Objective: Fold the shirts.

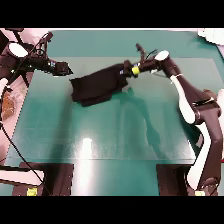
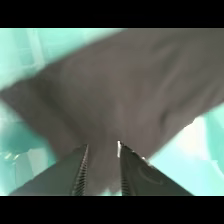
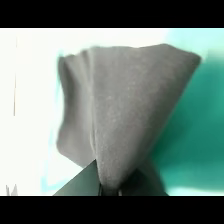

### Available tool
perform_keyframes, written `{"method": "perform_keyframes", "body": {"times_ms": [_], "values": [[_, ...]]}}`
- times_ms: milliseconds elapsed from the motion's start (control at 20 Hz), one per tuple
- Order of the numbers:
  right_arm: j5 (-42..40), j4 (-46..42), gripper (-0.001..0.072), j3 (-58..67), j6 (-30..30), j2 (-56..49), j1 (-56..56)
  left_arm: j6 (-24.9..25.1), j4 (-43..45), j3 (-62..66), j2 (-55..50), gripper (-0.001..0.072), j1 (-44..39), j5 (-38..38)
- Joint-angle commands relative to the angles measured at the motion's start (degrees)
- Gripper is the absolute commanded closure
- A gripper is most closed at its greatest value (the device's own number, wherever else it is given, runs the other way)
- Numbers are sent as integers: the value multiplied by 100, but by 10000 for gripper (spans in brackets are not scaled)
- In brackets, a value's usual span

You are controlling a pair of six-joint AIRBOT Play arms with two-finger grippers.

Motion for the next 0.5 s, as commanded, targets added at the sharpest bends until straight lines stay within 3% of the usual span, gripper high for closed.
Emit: {"method": "perform_keyframes", "body": {"times_ms": [0,100,350,450], "values": [[-1165,2,692,-179,254,857,-376,-20,-107,7,4,460,-2,-140],[-1384,-2,692,-485,271,1401,-870,-122,-131,7,4,460,-2,-227],[-1067,-15,692,-533,612,2218,-2332,-168,-393,7,4,460,-2,-531],[-811,-446,692,-535,922,2472,-2931,-181,-494,7,4,460,-2,-680]]}}
